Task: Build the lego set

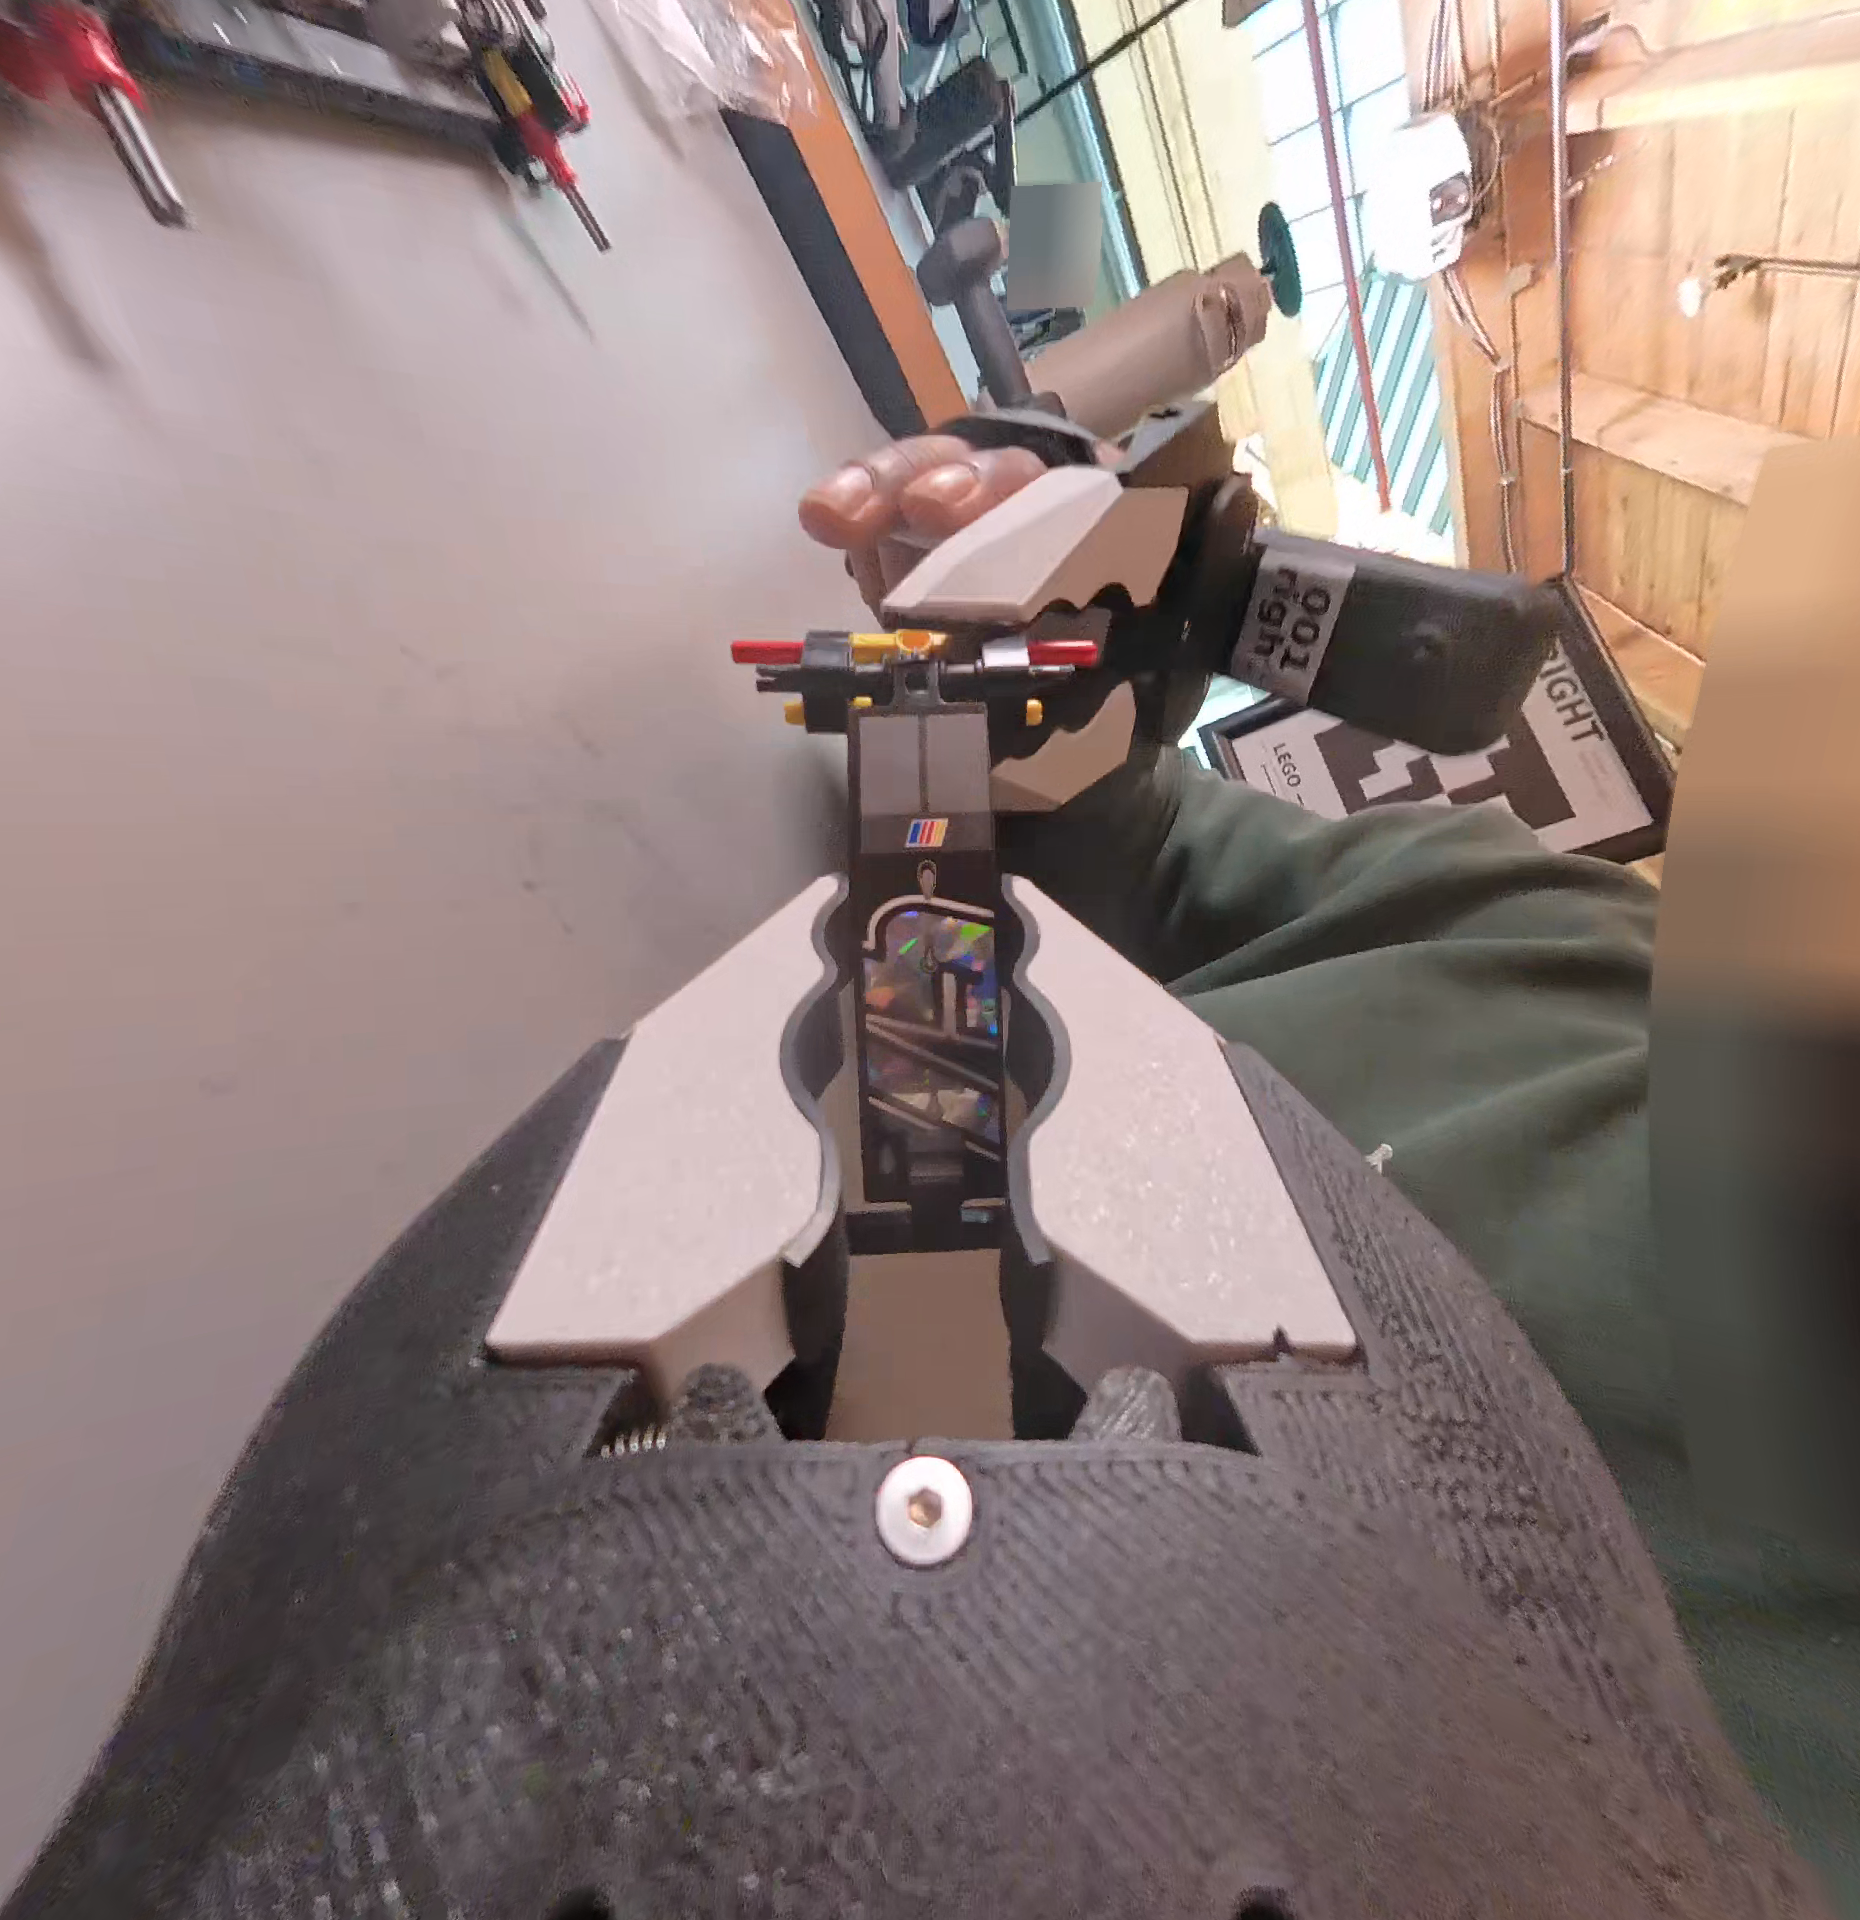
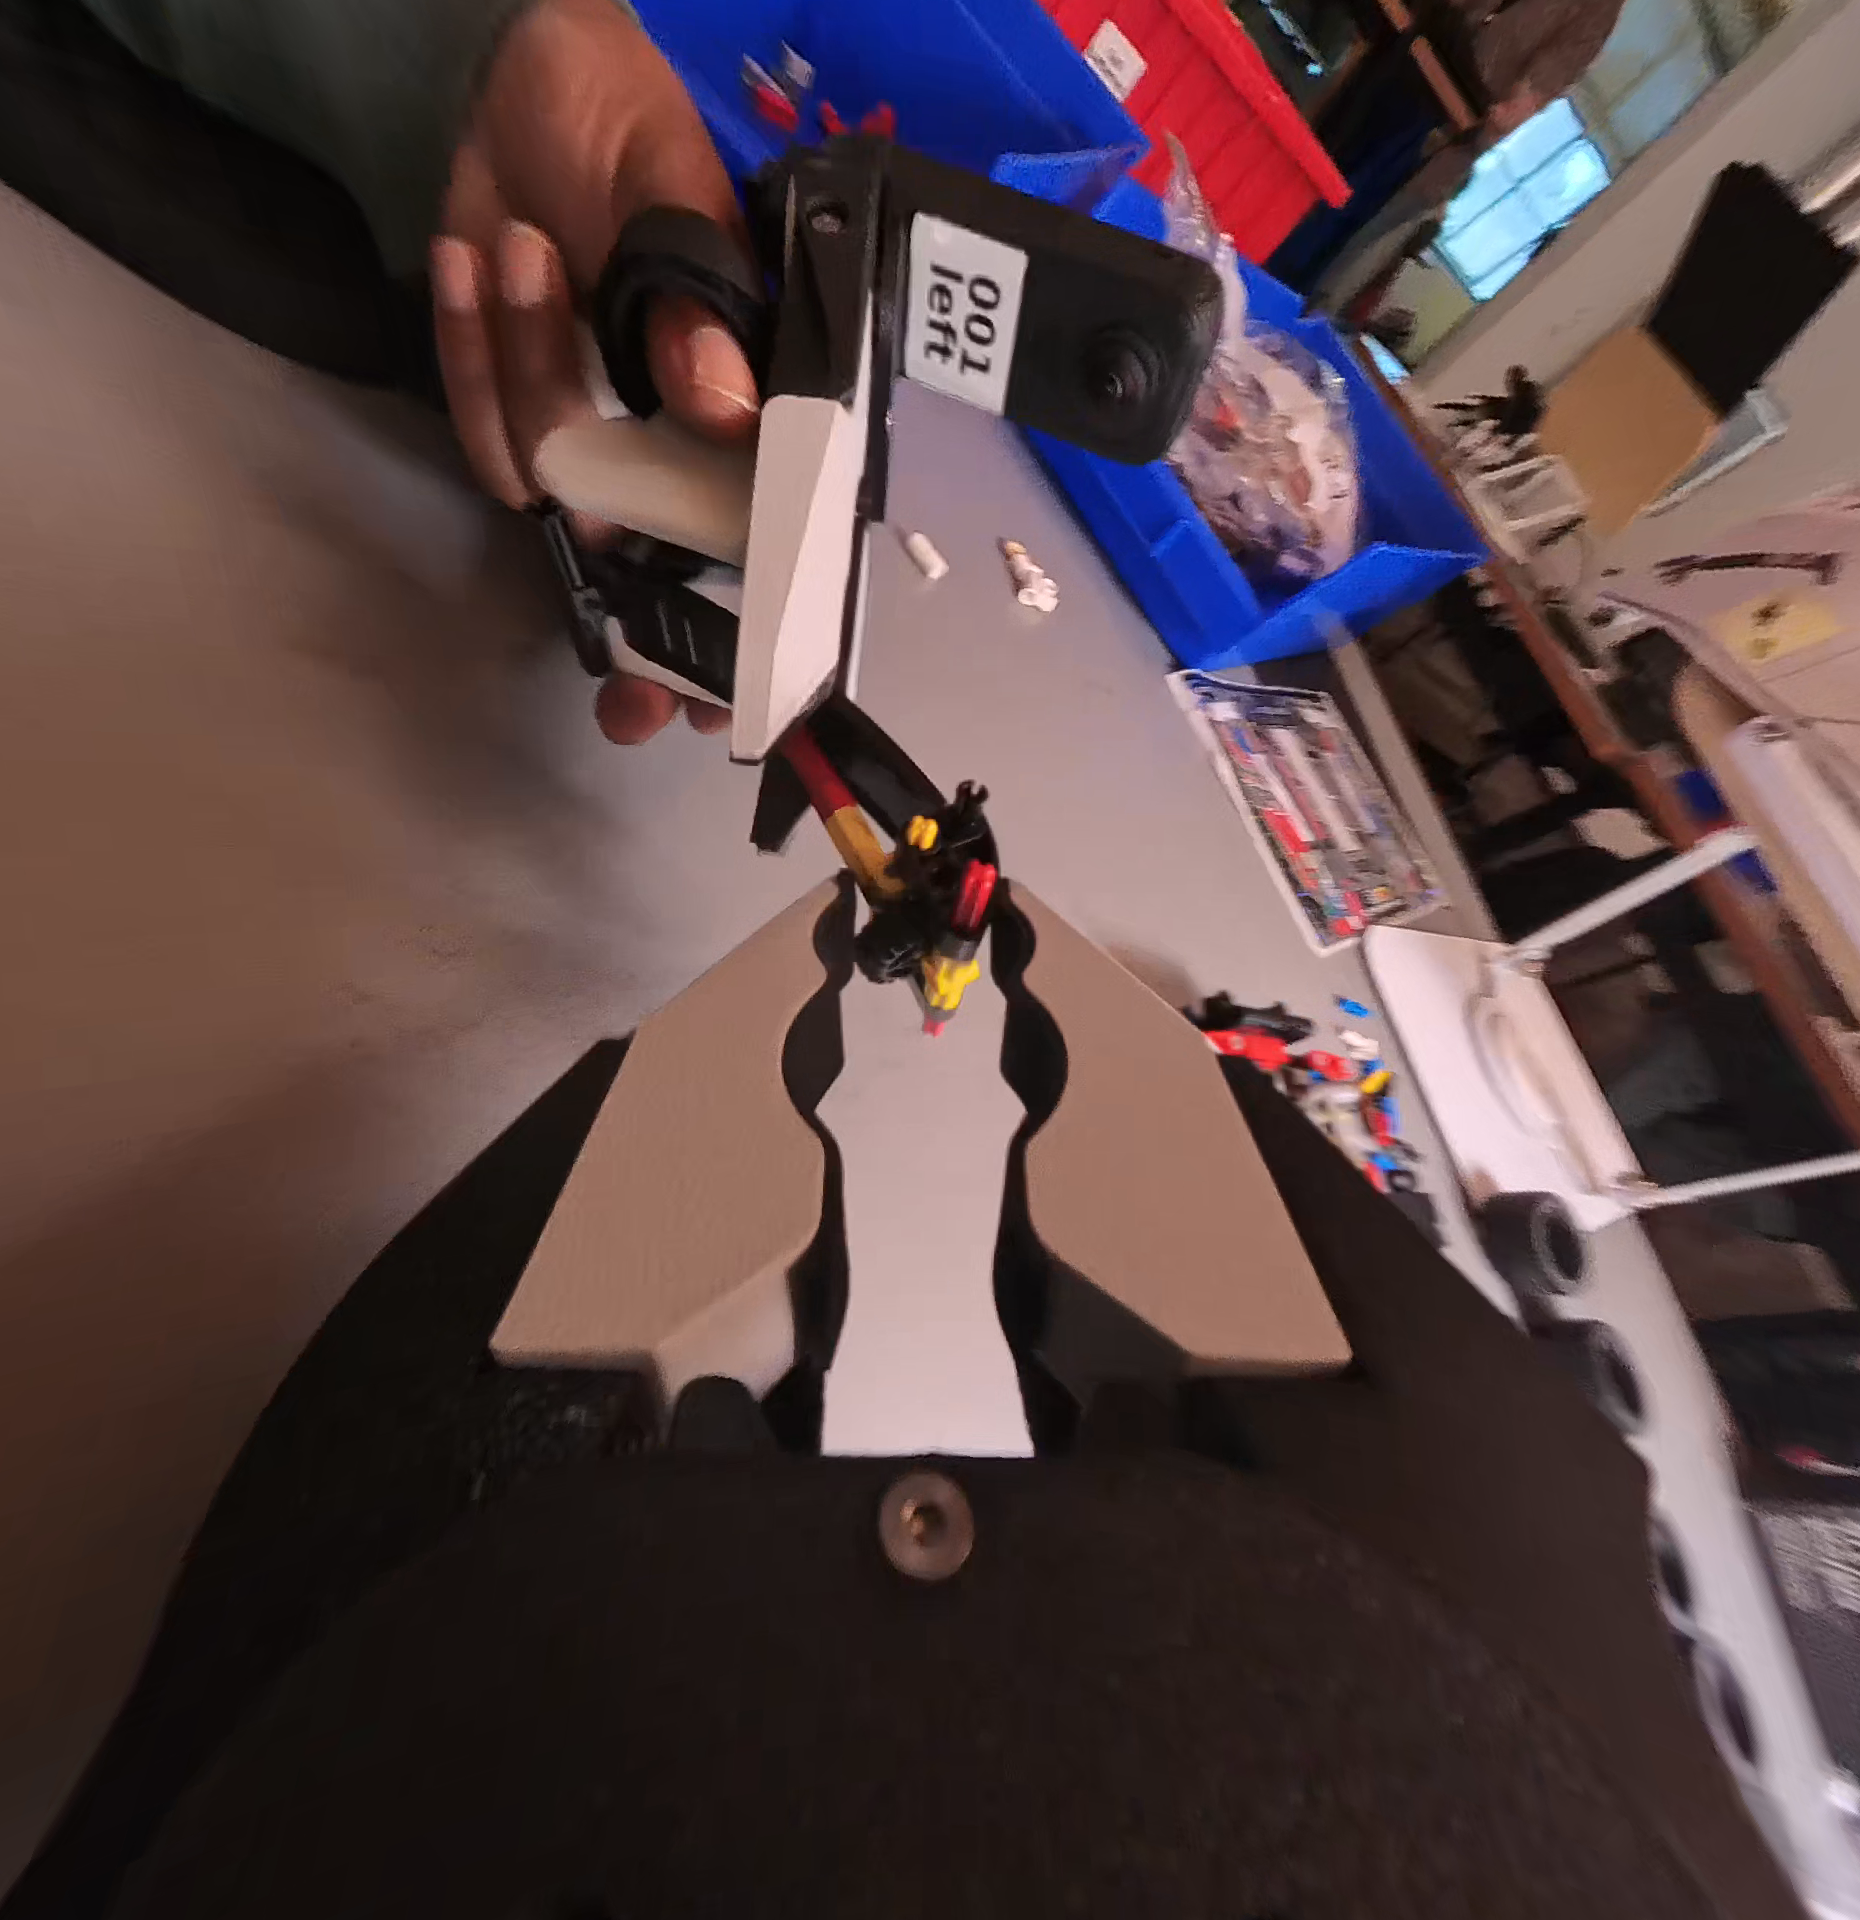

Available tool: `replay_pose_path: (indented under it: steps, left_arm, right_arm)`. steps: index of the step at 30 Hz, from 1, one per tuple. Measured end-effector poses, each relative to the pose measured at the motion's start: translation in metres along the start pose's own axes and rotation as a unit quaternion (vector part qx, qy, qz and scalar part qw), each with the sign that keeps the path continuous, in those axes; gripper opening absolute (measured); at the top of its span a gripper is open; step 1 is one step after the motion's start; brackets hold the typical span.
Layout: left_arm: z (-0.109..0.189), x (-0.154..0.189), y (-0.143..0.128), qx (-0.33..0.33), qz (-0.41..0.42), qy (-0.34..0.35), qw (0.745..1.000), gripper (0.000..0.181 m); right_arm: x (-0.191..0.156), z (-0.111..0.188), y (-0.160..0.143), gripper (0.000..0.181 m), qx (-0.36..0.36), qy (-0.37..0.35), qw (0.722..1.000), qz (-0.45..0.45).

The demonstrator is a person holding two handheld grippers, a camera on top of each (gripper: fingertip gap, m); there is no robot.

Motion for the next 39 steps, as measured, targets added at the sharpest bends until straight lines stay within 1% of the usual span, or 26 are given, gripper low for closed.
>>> replay_pose_path:
  steps: [1,3,5,7,10,12,13,15,17,19,20,21,22,23,25,26,27,28,31,33,35,37,39]
  left_arm:
    - [-0.001,0.001,-0.001,-0.003,0.001,-0.005,1.0,0.024]
    - [-0.001,0.008,0.0,0.0,-0.003,-0.025,1.0,0.027]
    - [0.001,0.01,0.002,-0.004,-0.043,-0.015,0.999,0.043]
    - [0.005,0.017,0.002,-0.013,-0.102,-0.013,0.995,0.05]
    - [0.007,0.029,0.001,-0.02,-0.208,-0.005,0.978,0.061]
    - [0.006,0.034,0.0,-0.022,-0.278,0.01,0.96,0.068]
    - [0.005,0.039,-0.006,-0.036,-0.291,0.0,0.956,0.071]
    - [0.003,0.045,-0.012,-0.05,-0.287,-0.017,0.956,0.075]
    - [0.003,0.041,-0.012,-0.052,-0.289,-0.004,0.956,0.078]
    - [0.001,0.022,-0.016,-0.074,-0.305,0.046,0.948,0.075]
    - [-0.001,0.012,-0.018,-0.086,-0.313,0.072,0.943,0.07]
    - [-0.003,0.004,-0.018,-0.09,-0.318,0.099,0.939,0.057]
    - [-0.004,-0.003,-0.017,-0.087,-0.317,0.118,0.937,0.039]
    - [-0.005,-0.006,-0.015,-0.081,-0.305,0.125,0.94,0.027]
    - [-0.004,-0.012,-0.01,-0.061,-0.259,0.135,0.955,0.018]
    - [-0.002,-0.015,-0.006,-0.047,-0.23,0.14,0.962,0.012]
    - [0.0,-0.018,-0.003,-0.035,-0.202,0.142,0.968,0.007]
    - [0.001,-0.02,-0.001,-0.024,-0.178,0.144,0.973,0.004]
    - [0.005,-0.025,0.004,0.002,-0.128,0.145,0.981,0.002]
    - [0.006,-0.028,0.005,0.007,-0.119,0.15,0.981,0.002]
    - [0.005,-0.03,0.004,0.004,-0.115,0.152,0.982,0.002]
    - [0.005,-0.033,0.002,0.0,-0.117,0.159,0.98,0.002]
    - [0.003,-0.032,0.001,-0.004,-0.109,0.153,0.982,0.002]
  right_arm:
    - [-0.003,0.003,-0.001,0.02,0.003,0.018,0.999,-0.032]
    - [-0.005,0.007,-0.004,0.017,0.003,0.047,0.991,-0.124]
    - [-0.008,0.011,-0.007,0.016,0.002,0.084,0.972,-0.219]
    - [-0.009,0.015,-0.008,0.016,0.005,0.119,0.938,-0.325]
    - [-0.014,0.019,-0.01,0.017,0.007,0.172,0.874,-0.454]
    - [-0.023,0.02,-0.011,0.017,0.003,0.205,0.84,-0.502]
    - [-0.025,0.019,-0.012,0.016,0.0,0.211,0.83,-0.516]
    - [-0.027,0.018,-0.016,0.016,-0.007,0.214,0.816,-0.538]
    - [-0.026,0.019,-0.019,0.016,-0.006,0.224,0.793,-0.567]
    - [-0.024,0.019,-0.02,0.016,0.0,0.229,0.775,-0.589]
    - [-0.025,0.02,-0.02,0.016,0.0,0.235,0.768,-0.596]
    - [-0.027,0.02,-0.02,0.016,-0.002,0.243,0.763,-0.599]
    - [-0.028,0.02,-0.02,0.016,-0.002,0.247,0.762,-0.598]
    - [-0.029,0.019,-0.021,0.016,-0.004,0.248,0.762,-0.598]
    - [-0.028,0.019,-0.021,0.016,0.003,0.249,0.766,-0.593]
    - [-0.025,0.018,-0.02,0.018,0.011,0.242,0.773,-0.586]
    - [-0.022,0.017,-0.022,0.022,0.011,0.231,0.79,-0.568]
    - [-0.019,0.017,-0.024,0.03,0.008,0.214,0.816,-0.537]
    - [-0.004,0.018,-0.03,0.035,-0.007,0.141,0.896,-0.422]
    - [0.002,0.023,-0.025,0.043,-0.003,0.106,0.936,-0.335]
    - [0.004,0.026,-0.017,0.048,0.0,0.081,0.968,-0.236]
    - [0.0,0.023,-0.022,0.048,-0.027,0.063,0.986,-0.151]
    - [-0.01,0.019,-0.028,0.049,-0.039,0.079,0.989,-0.122]
Point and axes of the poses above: each gripper's, where its closed fingertips meet, z back along the fingers, y out of its top, x = y × z across the jaws, the point moved 1 cm from there along z, back along the fingers, and after that the axes turned 7 degrees about x, right-handed, at the moved point
